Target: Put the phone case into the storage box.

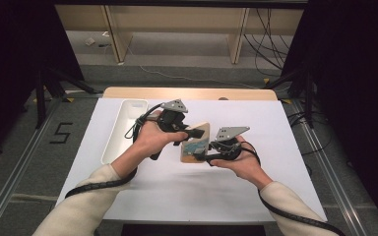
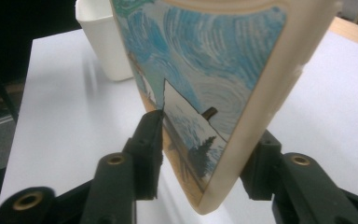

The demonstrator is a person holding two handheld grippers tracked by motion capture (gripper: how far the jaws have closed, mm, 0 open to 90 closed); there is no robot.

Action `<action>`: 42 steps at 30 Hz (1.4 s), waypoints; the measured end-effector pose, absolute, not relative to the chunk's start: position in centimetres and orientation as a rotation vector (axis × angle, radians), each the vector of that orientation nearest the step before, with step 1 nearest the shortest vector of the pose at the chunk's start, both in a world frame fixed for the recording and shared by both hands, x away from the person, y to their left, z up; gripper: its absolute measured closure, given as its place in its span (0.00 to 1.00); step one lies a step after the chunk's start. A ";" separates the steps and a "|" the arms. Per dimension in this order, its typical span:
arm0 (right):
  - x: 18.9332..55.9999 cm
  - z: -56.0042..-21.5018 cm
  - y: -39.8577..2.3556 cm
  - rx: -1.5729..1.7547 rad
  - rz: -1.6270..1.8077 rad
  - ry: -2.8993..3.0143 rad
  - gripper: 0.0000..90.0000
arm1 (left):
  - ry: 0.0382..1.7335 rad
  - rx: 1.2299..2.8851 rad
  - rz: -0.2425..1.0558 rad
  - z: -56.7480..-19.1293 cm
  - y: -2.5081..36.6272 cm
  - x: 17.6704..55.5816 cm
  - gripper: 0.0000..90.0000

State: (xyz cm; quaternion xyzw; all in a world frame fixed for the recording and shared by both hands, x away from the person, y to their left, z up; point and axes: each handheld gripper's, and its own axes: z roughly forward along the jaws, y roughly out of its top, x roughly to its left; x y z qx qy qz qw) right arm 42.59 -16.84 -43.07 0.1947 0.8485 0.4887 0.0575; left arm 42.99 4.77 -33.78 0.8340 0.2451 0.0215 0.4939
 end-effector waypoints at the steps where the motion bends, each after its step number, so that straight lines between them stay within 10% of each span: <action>1: 42.6 -43.0 -16.9 0.588 1.476 2.575 0.67 | 0.590 2.021 0.053 -33.8 4.8 43.0 0.99; 22: 42.7 -42.7 -17.4 0.601 1.416 2.593 0.89 | 0.552 2.000 0.061 -34.5 5.5 43.3 0.87; 33: 42.1 -42.2 -16.7 0.628 1.338 2.563 0.90 | 0.570 1.907 0.252 -34.9 5.1 42.9 0.23; 42: 42.2 -42.2 -16.9 0.714 1.302 2.528 0.90 | 0.645 1.817 0.355 -34.9 6.3 42.2 0.04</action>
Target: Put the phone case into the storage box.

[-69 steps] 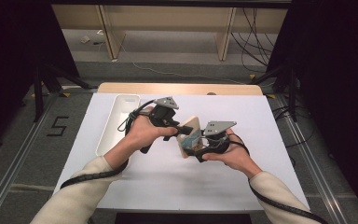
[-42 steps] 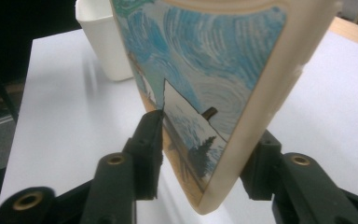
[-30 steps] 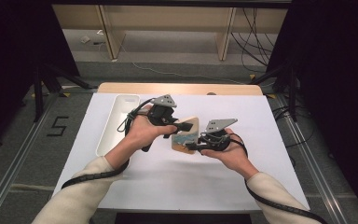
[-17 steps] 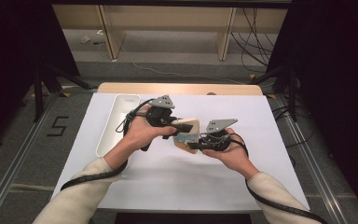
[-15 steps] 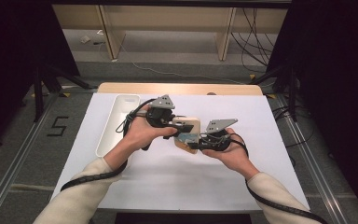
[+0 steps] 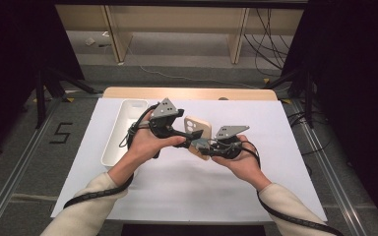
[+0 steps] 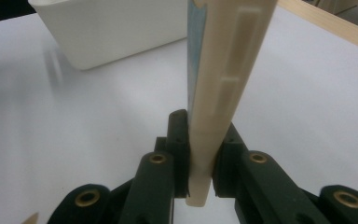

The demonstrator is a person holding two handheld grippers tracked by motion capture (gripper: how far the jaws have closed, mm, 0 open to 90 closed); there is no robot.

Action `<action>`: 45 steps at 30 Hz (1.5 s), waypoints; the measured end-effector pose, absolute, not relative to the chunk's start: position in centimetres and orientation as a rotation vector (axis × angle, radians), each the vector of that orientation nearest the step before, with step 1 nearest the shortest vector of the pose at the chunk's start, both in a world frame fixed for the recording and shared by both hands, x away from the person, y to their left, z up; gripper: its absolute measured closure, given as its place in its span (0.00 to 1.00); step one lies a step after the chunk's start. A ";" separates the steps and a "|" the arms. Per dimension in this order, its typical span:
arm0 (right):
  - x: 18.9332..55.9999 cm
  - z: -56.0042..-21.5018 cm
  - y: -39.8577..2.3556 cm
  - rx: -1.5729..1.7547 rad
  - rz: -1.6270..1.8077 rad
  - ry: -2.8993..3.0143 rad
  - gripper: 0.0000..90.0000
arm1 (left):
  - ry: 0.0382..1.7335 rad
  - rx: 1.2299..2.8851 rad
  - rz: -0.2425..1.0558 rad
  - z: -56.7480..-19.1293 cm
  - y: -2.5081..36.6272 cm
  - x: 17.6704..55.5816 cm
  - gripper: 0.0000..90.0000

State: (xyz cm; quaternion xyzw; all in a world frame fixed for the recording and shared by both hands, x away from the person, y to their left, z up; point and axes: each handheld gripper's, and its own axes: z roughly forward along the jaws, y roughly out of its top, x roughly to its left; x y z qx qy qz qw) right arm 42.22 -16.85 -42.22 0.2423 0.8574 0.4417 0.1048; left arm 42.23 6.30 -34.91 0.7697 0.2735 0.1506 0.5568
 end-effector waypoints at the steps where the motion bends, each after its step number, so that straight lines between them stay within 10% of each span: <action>1: 42.2 -42.2 -16.8 0.720 1.299 2.525 0.90 | 0.662 1.810 0.360 -35.2 6.4 42.1 0.02; 45: 42.1 -42.4 -16.3 0.837 1.317 2.443 0.86 | 0.693 1.752 0.494 -37.4 2.8 42.3 0.12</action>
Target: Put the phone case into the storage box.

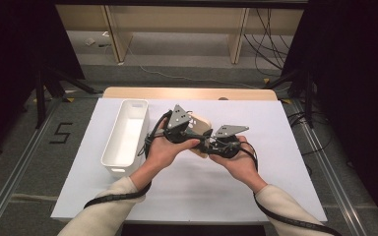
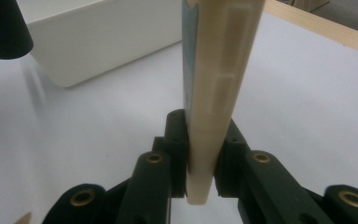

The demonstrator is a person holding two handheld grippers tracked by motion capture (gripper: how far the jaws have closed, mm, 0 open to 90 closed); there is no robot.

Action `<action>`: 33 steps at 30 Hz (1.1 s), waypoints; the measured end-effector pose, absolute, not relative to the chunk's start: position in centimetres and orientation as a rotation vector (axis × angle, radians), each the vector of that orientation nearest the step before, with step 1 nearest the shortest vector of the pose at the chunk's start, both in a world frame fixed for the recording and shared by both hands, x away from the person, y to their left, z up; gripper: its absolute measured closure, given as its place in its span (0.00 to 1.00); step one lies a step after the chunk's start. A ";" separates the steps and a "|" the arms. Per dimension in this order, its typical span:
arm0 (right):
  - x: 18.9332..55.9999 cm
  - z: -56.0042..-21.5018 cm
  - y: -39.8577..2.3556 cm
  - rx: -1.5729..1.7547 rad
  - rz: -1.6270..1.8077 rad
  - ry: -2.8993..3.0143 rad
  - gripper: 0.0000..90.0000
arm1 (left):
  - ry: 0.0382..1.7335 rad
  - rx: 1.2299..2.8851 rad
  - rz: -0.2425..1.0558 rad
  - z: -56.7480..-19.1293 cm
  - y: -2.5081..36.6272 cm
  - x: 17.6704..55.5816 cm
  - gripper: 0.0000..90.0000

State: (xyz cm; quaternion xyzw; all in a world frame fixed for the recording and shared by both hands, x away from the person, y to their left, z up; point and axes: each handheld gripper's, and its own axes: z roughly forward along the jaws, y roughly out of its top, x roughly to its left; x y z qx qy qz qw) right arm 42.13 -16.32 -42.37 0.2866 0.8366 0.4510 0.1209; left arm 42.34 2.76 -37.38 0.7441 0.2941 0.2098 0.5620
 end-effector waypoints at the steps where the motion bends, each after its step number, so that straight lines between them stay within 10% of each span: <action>1: 42.1 -42.3 -16.3 0.837 1.321 2.439 0.86 | 0.692 1.751 0.494 -37.3 2.8 42.3 0.12; 10: 42.2 -42.3 -16.6 0.884 1.371 2.399 0.61 | 0.686 1.749 0.516 -37.0 3.1 42.5 0.14; 17: 42.1 -42.4 -16.8 0.912 1.463 2.347 0.19 | 0.689 1.745 0.534 -36.7 3.7 42.7 0.14; 33: 41.1 -41.9 -18.1 0.857 1.522 2.281 0.13 | 0.710 1.718 0.565 -35.9 5.7 43.0 0.14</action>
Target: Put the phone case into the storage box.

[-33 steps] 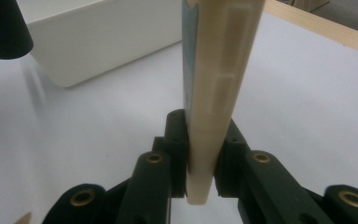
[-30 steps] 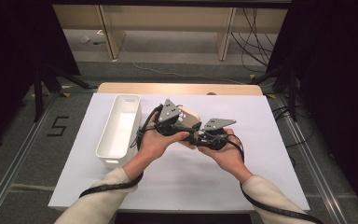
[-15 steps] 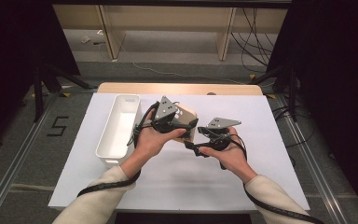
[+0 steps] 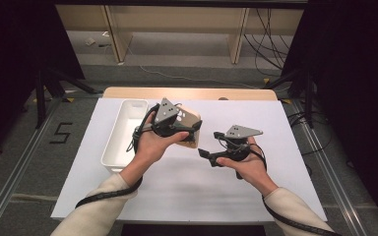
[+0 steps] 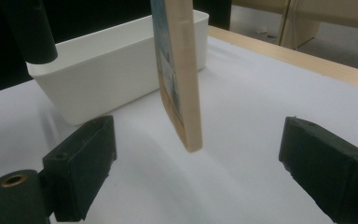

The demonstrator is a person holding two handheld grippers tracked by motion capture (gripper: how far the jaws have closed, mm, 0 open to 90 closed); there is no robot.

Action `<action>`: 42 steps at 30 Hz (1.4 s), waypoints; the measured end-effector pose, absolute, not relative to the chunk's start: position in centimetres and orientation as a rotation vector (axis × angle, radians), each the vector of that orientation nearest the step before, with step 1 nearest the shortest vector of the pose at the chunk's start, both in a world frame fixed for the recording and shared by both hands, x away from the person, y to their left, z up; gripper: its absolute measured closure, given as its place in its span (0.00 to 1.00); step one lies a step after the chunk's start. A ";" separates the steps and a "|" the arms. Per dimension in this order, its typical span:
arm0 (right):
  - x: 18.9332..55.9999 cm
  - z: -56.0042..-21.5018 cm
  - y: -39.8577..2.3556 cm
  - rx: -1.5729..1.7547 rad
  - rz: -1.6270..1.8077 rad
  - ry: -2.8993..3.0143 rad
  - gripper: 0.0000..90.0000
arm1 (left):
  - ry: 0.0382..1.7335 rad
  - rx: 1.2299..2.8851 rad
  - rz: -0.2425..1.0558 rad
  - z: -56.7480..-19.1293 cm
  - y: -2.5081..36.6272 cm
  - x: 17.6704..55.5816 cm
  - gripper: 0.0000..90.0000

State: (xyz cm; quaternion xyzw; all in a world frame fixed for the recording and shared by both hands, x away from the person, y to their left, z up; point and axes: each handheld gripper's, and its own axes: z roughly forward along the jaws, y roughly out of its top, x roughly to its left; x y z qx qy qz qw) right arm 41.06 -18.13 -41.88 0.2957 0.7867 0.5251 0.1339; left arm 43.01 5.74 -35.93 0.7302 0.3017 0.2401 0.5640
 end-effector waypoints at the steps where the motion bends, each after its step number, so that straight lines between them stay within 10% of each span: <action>1: 41.0 -41.9 -18.3 0.851 1.521 2.278 0.13 | 0.713 1.716 0.567 -35.9 5.9 43.0 0.14; 42: 39.7 -42.4 -22.6 0.893 1.465 2.206 0.14 | 0.751 1.694 0.627 -34.4 9.4 43.3 0.14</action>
